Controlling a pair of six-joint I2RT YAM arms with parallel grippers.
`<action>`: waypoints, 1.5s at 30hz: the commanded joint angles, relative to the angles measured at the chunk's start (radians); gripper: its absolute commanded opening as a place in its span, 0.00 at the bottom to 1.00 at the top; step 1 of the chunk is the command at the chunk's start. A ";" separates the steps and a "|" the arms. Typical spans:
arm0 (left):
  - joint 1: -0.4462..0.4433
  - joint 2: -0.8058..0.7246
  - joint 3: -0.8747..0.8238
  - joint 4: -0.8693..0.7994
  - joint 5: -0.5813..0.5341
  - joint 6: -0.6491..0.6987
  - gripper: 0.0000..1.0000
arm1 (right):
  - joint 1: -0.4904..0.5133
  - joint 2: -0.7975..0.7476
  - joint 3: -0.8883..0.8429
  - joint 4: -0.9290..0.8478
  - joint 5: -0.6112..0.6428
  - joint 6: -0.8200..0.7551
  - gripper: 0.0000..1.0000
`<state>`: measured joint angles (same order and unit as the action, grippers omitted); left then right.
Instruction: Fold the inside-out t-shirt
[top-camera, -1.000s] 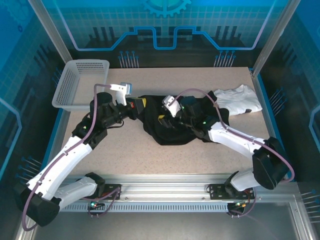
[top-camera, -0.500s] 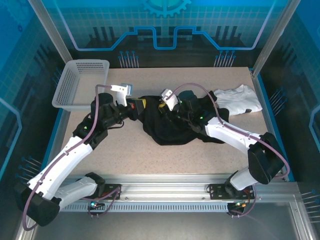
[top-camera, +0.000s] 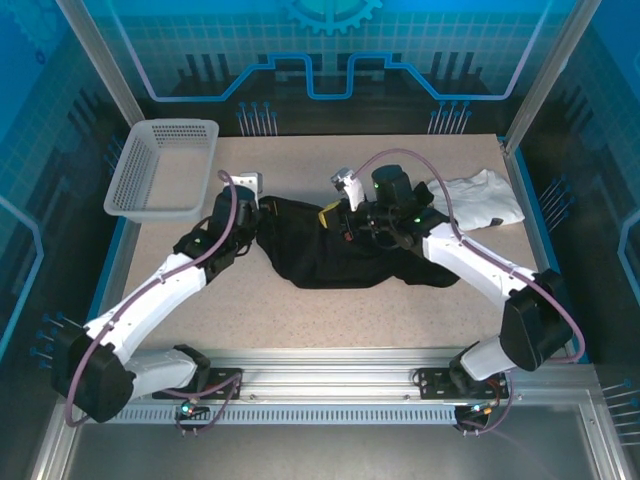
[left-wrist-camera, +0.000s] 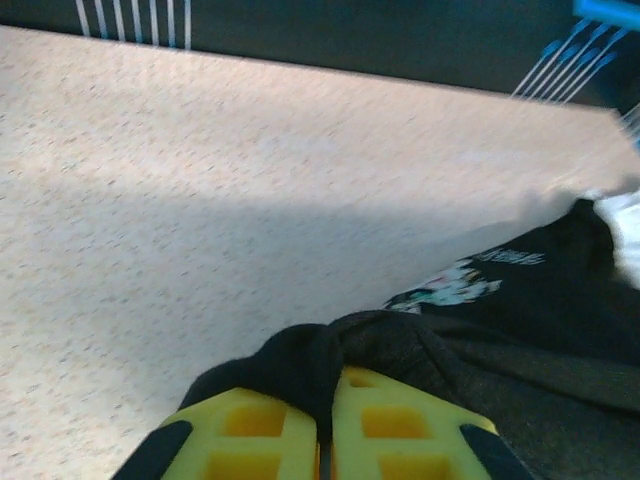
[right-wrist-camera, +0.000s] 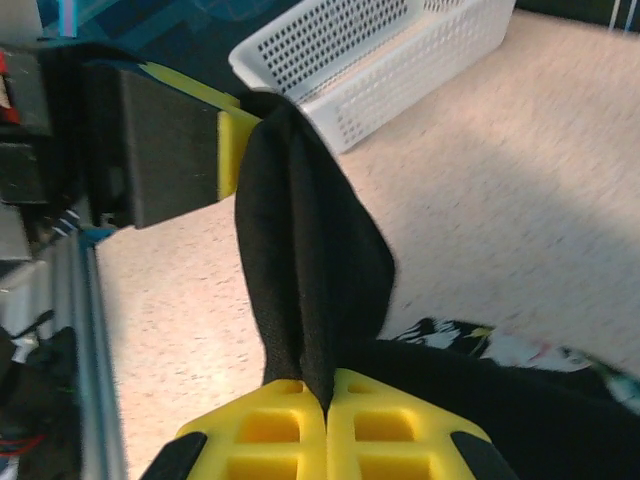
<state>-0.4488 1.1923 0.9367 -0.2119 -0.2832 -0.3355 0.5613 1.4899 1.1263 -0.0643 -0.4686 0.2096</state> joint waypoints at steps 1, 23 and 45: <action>0.007 -0.057 -0.039 -0.032 -0.088 0.016 0.26 | -0.018 0.035 0.010 0.038 -0.103 0.207 0.00; -0.095 0.021 -0.138 0.251 0.484 -0.089 0.63 | -0.074 0.036 0.061 -0.023 -0.154 0.258 0.00; -0.077 0.004 -0.127 0.313 0.685 -0.028 0.00 | 0.004 -0.171 -0.014 -0.210 0.315 -0.063 0.29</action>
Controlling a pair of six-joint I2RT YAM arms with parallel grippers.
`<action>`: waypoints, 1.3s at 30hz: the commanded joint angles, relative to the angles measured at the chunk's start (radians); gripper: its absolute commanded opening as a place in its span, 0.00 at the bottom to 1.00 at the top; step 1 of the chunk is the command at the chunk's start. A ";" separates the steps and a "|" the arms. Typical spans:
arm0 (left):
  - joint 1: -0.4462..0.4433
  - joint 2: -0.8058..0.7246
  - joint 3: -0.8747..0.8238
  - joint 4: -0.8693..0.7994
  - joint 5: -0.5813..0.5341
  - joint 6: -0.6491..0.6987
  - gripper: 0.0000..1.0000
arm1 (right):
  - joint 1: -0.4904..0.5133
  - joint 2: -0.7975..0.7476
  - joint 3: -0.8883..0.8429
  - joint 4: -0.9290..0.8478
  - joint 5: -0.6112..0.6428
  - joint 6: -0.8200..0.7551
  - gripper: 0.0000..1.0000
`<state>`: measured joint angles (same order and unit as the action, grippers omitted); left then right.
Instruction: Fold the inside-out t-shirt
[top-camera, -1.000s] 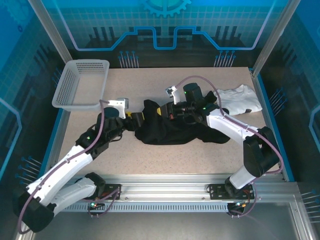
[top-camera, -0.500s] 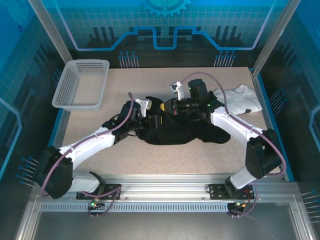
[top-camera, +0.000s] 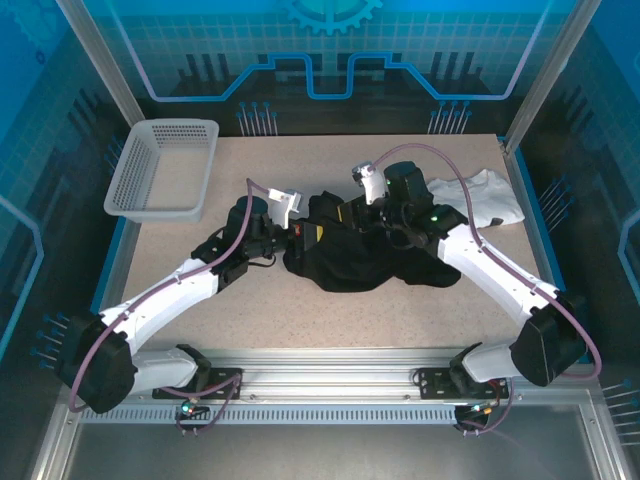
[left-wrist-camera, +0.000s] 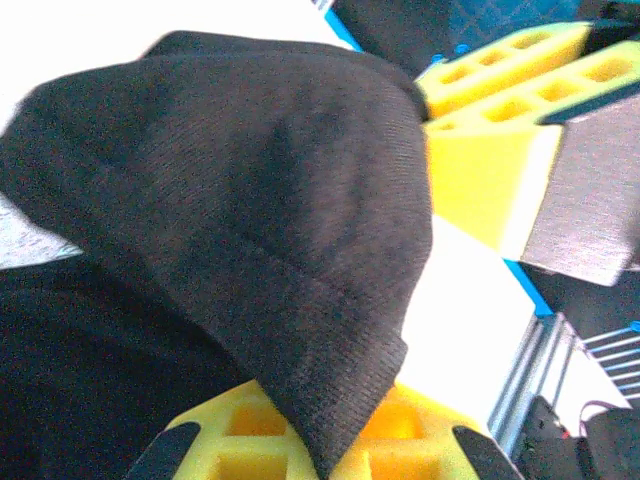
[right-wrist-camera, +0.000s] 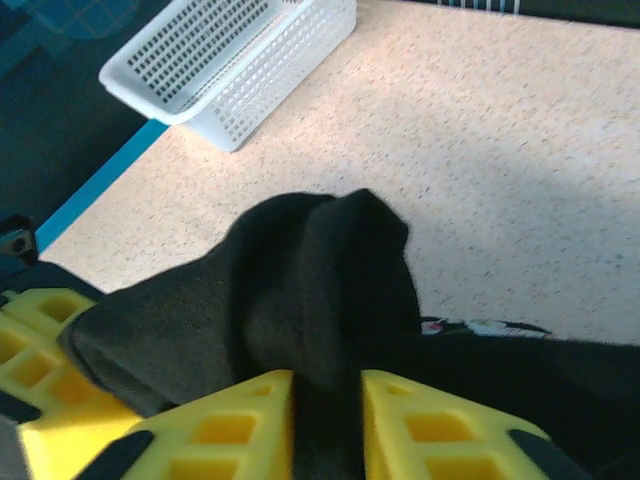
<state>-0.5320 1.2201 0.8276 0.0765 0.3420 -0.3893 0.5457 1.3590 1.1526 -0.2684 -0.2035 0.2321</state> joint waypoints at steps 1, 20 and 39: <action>0.006 -0.025 -0.019 0.023 0.063 0.027 0.00 | 0.023 -0.055 -0.063 0.007 0.043 -0.094 0.33; 0.006 -0.078 -0.115 -0.109 -0.194 0.088 0.02 | 0.002 -0.048 -0.118 0.205 -0.267 -0.036 0.00; -0.151 -0.238 -0.102 -0.134 -0.224 0.053 0.40 | 0.002 0.028 -0.112 0.296 -0.352 0.223 0.00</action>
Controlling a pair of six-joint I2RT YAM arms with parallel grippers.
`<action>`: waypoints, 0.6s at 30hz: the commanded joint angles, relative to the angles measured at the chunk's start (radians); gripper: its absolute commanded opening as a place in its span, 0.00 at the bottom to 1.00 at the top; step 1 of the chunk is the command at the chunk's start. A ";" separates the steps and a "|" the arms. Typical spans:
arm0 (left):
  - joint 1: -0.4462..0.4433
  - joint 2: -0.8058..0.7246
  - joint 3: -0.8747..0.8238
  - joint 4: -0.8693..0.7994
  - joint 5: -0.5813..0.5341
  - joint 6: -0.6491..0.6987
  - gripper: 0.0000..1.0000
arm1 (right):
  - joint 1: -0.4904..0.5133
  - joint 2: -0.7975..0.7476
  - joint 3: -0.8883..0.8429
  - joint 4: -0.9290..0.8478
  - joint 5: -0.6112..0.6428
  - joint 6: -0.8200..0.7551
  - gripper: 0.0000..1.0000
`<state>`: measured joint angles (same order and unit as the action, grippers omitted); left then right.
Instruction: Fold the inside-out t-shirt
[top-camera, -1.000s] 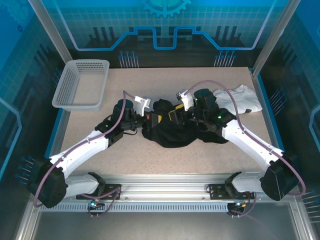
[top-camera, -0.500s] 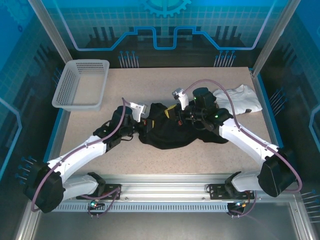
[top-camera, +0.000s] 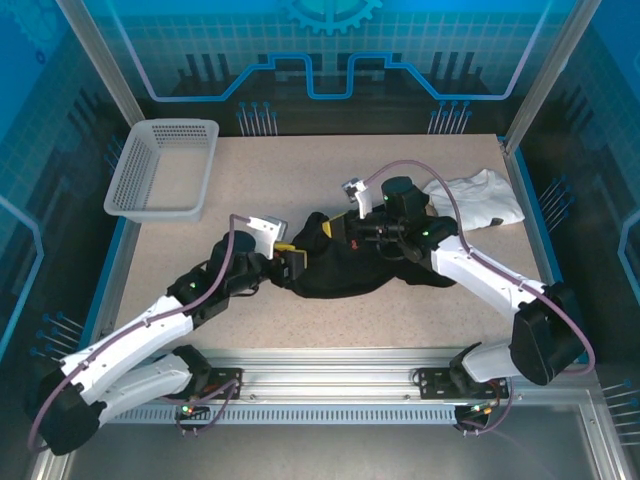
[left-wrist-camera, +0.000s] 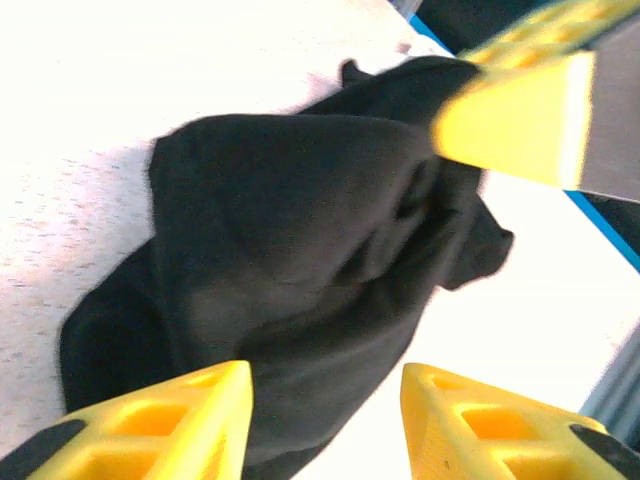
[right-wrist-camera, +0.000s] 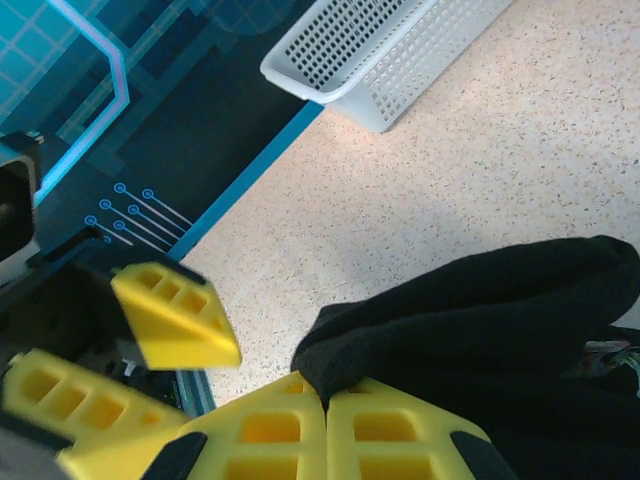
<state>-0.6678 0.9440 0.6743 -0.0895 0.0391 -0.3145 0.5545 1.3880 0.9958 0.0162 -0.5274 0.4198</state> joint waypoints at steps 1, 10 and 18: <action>-0.015 0.063 0.064 0.052 0.084 -0.043 0.39 | -0.009 -0.003 0.044 0.013 -0.030 0.039 0.00; 0.003 0.250 0.155 0.125 -0.005 -0.053 0.38 | -0.014 -0.020 0.036 0.007 -0.042 0.050 0.00; 0.063 0.295 0.139 0.187 0.012 -0.076 0.00 | -0.042 -0.062 0.018 -0.027 -0.028 0.029 0.01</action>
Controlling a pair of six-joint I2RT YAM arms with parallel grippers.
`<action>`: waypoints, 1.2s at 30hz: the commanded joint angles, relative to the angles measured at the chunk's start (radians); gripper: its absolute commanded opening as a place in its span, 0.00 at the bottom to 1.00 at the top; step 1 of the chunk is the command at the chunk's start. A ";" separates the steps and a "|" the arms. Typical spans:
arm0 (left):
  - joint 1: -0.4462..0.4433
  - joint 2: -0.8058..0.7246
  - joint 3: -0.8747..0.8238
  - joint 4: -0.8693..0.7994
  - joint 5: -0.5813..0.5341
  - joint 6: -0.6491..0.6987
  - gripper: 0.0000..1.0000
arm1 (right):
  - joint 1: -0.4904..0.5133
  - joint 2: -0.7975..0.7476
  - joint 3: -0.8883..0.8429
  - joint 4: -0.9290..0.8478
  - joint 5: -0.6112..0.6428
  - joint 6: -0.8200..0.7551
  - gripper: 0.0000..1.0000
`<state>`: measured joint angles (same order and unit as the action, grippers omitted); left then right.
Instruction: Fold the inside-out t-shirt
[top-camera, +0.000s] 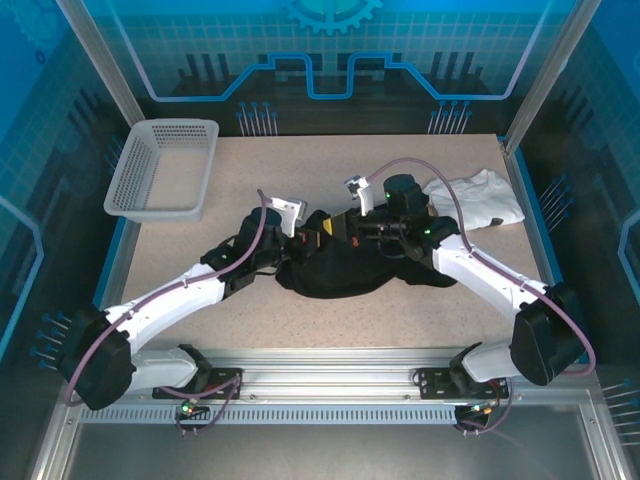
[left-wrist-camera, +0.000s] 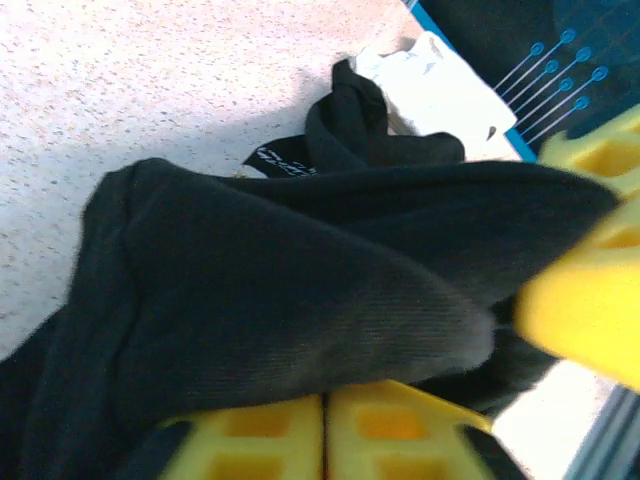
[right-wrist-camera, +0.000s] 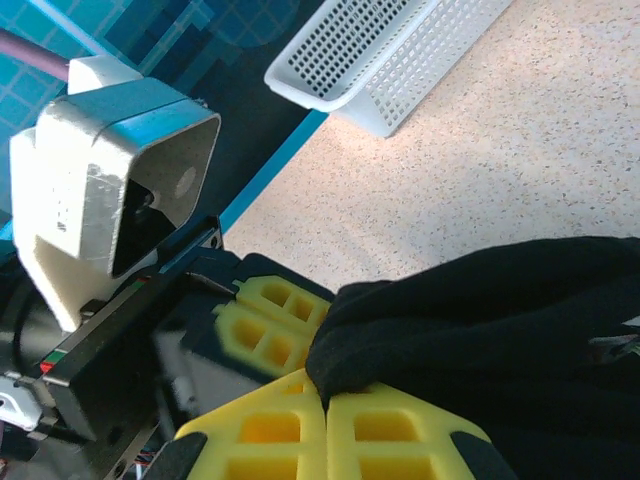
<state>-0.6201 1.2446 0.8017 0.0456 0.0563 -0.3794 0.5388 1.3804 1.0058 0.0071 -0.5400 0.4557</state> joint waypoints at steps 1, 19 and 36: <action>0.021 -0.021 -0.008 0.059 -0.004 -0.012 0.00 | -0.041 -0.069 0.005 -0.030 -0.004 -0.015 0.02; 0.048 -0.239 -0.226 0.108 0.059 0.015 0.26 | -0.040 -0.049 0.029 -0.026 -0.046 -0.089 0.00; 0.045 -0.075 -0.020 0.059 0.024 -0.004 0.33 | -0.002 -0.051 0.021 -0.032 -0.007 -0.136 0.00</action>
<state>-0.5785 1.1149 0.7349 0.1089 0.0753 -0.3904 0.5255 1.3354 1.0023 -0.0341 -0.5568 0.3500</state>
